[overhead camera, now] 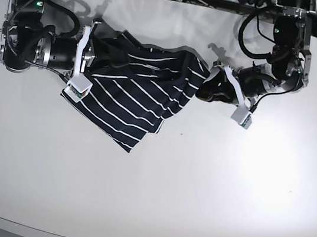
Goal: Fold the T-shirt properly
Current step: 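Grasp the shirt edges with both grippers and tuck them under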
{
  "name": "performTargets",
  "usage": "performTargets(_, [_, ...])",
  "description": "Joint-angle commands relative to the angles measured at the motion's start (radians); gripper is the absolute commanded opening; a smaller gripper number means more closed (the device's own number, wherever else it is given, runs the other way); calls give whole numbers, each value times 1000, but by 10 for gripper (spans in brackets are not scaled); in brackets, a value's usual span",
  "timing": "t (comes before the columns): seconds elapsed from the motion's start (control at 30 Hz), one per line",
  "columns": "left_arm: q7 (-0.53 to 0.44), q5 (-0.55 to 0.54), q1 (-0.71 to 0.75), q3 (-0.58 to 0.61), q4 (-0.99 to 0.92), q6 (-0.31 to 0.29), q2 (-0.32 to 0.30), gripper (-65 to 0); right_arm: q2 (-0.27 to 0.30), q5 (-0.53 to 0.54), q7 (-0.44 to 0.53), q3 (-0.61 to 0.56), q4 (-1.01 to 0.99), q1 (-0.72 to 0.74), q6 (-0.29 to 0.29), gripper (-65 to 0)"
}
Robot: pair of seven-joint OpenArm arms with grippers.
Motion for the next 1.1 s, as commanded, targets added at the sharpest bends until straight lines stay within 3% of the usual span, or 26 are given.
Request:
performTargets(0.0, [-16, -27, -17, -1, 15, -13, -6, -608, 11, 15, 21, 5, 14, 12, 5, -650])
performTargets(0.3, [-19, -30, -25, -1, 15, -12, -5, -608, 11, 15, 21, 47, 96, 76, 5, -650])
performTargets(0.33, [-19, -35, -25, -1, 15, -13, -6, -608, 11, -22, 40, 65, 99, 87, 5, -650])
performTargets(0.5, [-6, -38, -25, -1, 15, -12, -9, -608, 11, -528, 306, 94, 98, 89, 4, -650])
performTargets(0.57, [-2, -38, -24, -1, 15, -12, -8, -608, 11, -659, 334, 86, 93, 81, -37, -650])
performTargets(0.63, [0, -42, -24, -1, 15, -12, -8, -608, 12, -712, 344, 84, 78, 60, -56, -650])
performTargets(0.83, [0, -49, -25, -1, 15, -12, -9, -608, 12, -681, 274, 84, 53, -42, -44, -650])
performTargets(1.07, [-1, -49, -24, -1, 15, -12, -8, -608, 12, -344, 66, 84, 67, -76, -46, -650])
